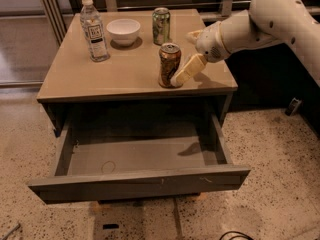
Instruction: Place orange can into top drawer
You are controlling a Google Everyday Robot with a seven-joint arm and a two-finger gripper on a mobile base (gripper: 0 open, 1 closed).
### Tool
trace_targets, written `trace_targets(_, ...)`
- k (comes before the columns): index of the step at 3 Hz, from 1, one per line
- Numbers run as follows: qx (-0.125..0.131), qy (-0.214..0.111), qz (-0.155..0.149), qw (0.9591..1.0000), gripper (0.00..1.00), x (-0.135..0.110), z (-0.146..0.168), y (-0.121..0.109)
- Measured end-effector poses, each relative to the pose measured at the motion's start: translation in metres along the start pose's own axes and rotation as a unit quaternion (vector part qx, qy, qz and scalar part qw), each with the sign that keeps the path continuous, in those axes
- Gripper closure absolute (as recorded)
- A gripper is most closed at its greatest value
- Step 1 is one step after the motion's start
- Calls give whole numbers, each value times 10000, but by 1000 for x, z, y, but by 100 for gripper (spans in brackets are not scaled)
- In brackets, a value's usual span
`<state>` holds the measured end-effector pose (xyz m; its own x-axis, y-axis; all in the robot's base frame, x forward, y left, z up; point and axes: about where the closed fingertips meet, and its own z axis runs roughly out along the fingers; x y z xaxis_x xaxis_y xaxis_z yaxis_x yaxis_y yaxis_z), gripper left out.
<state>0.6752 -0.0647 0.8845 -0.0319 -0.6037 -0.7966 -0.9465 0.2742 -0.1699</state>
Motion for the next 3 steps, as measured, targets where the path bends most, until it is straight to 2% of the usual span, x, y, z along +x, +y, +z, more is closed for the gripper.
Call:
trace_targets(1, 117, -130, -84, 9998, 0, -4, 17, -7)
trace_targets(2, 78, -247, -100, 9996, 0, -11, 34, -11)
trace_targets(3, 76, -248, -100, 9996, 19, -11, 35, -11)
